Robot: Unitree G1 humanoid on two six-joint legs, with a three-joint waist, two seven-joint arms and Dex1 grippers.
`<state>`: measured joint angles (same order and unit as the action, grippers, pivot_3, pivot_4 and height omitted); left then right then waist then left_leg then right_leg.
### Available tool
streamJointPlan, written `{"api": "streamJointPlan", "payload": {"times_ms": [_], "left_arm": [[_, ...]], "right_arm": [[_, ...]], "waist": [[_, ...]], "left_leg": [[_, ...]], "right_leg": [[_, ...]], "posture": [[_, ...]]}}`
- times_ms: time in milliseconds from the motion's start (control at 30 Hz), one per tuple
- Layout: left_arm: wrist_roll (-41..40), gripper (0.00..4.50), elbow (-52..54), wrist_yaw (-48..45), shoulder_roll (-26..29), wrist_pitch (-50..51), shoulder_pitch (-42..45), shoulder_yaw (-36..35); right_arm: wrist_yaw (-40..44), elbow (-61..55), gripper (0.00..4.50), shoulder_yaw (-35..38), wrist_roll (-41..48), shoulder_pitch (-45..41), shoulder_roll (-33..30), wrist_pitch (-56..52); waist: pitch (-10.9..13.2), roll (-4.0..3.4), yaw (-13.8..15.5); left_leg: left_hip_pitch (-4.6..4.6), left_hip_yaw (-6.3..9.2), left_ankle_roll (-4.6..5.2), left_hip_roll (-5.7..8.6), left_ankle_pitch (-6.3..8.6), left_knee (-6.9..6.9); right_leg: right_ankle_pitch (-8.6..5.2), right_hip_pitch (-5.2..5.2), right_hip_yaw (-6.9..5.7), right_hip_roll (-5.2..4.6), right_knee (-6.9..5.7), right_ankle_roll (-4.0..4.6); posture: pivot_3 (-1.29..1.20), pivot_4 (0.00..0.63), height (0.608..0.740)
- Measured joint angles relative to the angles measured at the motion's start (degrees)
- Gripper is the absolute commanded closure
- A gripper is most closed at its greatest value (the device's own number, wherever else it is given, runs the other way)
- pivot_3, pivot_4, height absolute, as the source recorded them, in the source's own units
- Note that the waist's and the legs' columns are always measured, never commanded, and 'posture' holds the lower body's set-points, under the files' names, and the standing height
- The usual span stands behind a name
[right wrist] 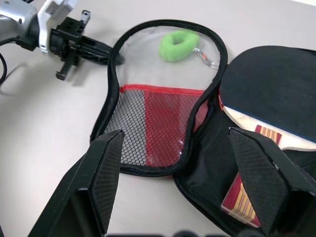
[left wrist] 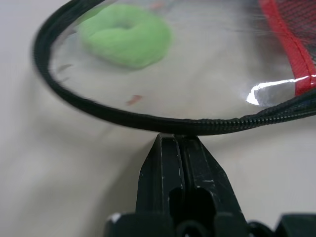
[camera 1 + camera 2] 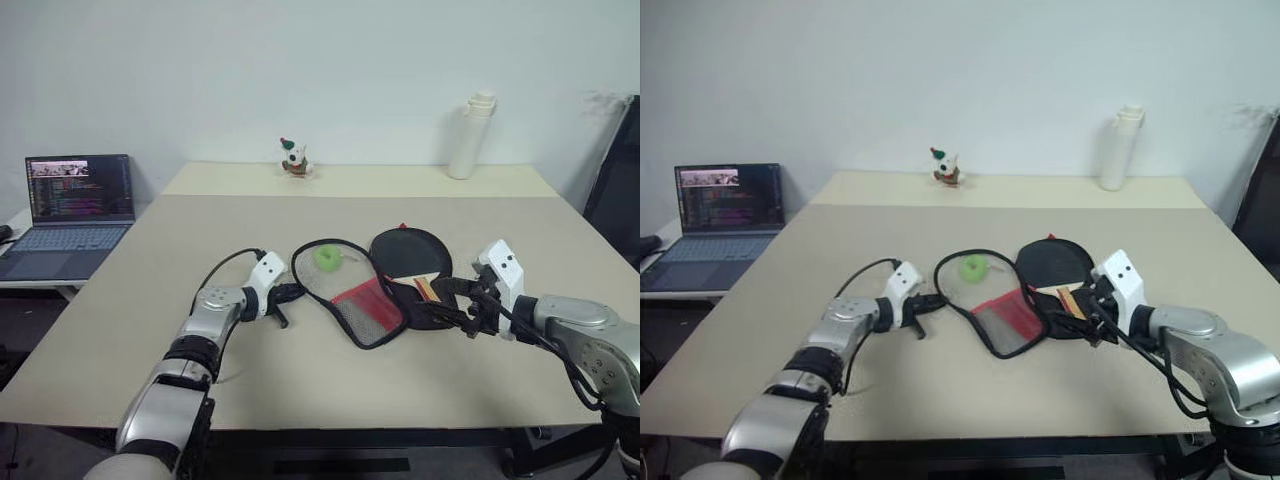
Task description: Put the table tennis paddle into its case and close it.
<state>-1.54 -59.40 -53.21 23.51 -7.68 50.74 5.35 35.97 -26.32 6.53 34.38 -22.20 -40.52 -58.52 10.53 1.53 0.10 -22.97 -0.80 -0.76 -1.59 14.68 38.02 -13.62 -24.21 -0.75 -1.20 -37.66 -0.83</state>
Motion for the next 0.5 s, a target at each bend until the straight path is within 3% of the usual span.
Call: {"api": "streamJointPlan", "payload": {"times_ms": [500], "left_arm": [[0.8,4.42,-8.9,2.3,-13.5,-2.7,19.8,-0.3]], "right_arm": [[1.2,0.6,0.79,7.9,0.3,5.6,-7.6,0.4]], "waist": [[0.1,0.11,-0.1]], "left_leg": [[0.0,-0.19,0.0,0.03,0.0,-0.01]], "right_leg": [[0.0,-0.01,-0.02,0.01,0.05,-0.03]], "posture": [[0.0,0.15,0.74]]}}
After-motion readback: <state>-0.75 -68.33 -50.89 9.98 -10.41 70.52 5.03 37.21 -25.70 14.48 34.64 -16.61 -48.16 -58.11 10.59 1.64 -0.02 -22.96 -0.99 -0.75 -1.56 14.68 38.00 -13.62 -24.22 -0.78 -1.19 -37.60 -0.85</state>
